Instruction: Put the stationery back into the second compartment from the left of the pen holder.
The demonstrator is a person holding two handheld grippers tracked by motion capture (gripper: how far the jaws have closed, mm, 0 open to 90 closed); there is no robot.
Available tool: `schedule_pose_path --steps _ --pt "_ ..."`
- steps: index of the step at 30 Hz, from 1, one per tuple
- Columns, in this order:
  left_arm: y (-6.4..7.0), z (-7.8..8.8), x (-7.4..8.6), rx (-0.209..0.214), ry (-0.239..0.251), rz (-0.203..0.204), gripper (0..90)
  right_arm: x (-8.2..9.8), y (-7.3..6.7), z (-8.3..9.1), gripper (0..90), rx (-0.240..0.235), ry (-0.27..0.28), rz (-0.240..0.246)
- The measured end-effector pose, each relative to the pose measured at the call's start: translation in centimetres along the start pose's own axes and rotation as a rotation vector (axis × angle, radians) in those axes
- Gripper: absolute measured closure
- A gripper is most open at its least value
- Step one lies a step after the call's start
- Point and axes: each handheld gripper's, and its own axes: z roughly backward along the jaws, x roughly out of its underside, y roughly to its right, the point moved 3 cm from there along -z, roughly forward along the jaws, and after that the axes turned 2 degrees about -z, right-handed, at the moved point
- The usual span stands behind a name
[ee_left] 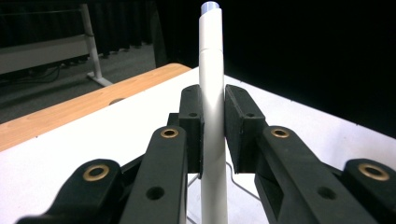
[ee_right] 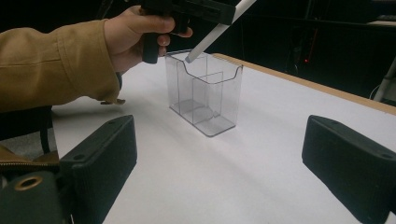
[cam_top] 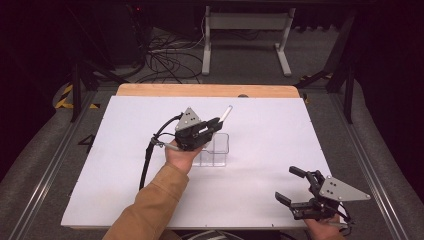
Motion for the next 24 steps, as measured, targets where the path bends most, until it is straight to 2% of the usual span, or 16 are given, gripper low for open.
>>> schedule_pose_path --steps 15,24 --pt "-0.2 0.5 1.3 -0.003 -0.033 0.018 78.1 0.1 -0.1 -0.2 10.7 -0.003 -0.006 0.0" --pt "0.1 0.6 1.9 -0.017 -0.07 -0.004 77.8 0.1 0.0 -0.3 10.7 -0.007 -0.006 0.003"
